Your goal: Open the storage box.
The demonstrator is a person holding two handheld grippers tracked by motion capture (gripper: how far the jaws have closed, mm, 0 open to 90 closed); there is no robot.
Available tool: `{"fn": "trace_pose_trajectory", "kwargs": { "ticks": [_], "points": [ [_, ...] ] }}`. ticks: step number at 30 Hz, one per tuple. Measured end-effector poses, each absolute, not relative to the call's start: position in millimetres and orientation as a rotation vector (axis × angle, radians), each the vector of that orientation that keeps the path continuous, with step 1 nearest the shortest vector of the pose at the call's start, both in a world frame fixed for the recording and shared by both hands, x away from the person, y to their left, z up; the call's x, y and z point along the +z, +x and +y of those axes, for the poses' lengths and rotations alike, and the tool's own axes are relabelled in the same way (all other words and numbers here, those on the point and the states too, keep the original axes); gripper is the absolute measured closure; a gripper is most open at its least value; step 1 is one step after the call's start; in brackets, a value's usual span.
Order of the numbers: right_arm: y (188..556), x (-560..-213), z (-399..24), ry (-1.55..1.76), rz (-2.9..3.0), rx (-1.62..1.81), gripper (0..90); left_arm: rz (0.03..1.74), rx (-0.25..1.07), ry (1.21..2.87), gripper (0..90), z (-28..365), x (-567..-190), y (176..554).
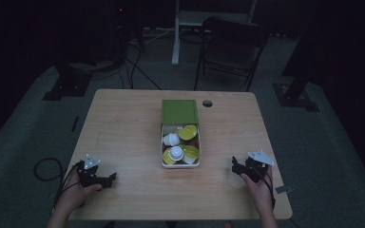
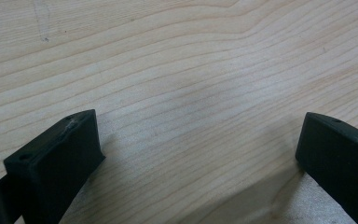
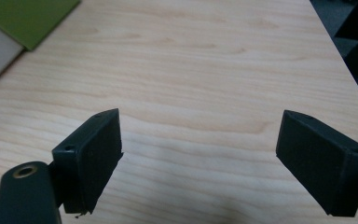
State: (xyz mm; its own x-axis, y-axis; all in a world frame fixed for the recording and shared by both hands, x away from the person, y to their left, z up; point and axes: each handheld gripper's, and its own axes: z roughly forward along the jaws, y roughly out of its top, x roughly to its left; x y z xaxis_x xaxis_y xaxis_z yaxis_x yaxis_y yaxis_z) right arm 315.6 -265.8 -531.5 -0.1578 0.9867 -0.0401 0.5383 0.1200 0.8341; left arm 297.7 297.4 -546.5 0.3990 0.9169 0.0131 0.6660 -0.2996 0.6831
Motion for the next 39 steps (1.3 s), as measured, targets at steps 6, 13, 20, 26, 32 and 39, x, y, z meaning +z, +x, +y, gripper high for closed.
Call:
{"fn": "trace_pose_trajectory", "kwargs": {
  "ticks": [6, 13, 20, 26, 32, 39],
  "points": [
    [318, -538, -274, 1.497, 1.827, 0.91, 13.7, 1.346, 0.547, 2.065, 0.3, 297, -546, 298],
    [320, -545, -280, 1.502, 1.869, 0.884, 13.7, 1.346, 0.546, 2.065, 0.2, 297, -546, 298],
    [321, -548, -282, 1.498, 1.904, 0.887, 13.5, 1.346, 0.546, 2.066, 0.3, 297, -546, 298],
    [321, -549, -286, 1.515, 1.958, 0.842, 13.7, 1.346, 0.547, 2.066, 0.3, 297, -546, 298],
    [320, -550, -290, 1.537, 2.0, 0.869, 12.8, 1.346, 0.547, 2.066, 0.3, 297, -546, 298],
    [321, -550, -289, 1.539, 1.998, 0.865, 12.4, 1.365, 0.552, 2.055, 0.3, 296, -546, 296]
  ]
}}
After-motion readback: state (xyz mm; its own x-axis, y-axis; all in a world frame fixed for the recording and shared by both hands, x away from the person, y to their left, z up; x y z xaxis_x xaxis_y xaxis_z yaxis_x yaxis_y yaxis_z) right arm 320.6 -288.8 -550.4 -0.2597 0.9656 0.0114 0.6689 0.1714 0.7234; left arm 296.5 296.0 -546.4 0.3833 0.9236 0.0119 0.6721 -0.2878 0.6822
